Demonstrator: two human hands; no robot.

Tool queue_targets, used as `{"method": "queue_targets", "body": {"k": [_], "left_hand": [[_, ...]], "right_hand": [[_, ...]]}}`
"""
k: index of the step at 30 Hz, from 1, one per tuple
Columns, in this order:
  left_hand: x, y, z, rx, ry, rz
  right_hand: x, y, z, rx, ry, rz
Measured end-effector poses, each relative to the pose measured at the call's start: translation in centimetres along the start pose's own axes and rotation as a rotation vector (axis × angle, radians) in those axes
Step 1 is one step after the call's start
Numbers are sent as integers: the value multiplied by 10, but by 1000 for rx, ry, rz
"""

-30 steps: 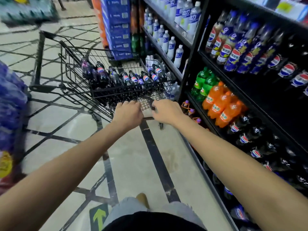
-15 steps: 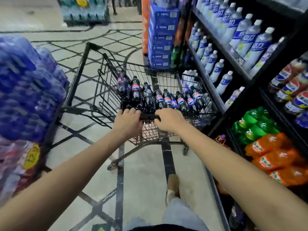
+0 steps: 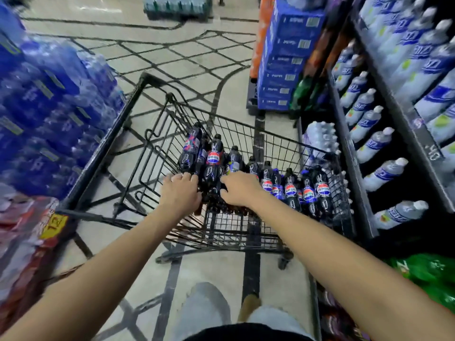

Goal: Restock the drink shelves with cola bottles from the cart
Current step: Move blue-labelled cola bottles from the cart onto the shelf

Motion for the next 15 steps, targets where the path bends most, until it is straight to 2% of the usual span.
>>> {"method": "queue_targets", "body": {"k": [6,11,15], "left_hand": [[37,60,-14,32,-9,-102],[65,109,-32,82,-17,-131],[81,139,-54,54,-52,-128]], "right_hand": [[33,63,11,8,-2,-92],[64,105,23,113,33,-176],[91,138,34,238,93,-218]]}}
Point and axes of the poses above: each hand's wrist, its own y-axis towards the middle knuckle, its own x-axis out of the palm, z = x × y, the point moved 8 cm from there along y, towards the middle knuckle, and after that the axes turned 9 degrees about z, right-handed, at the moved point
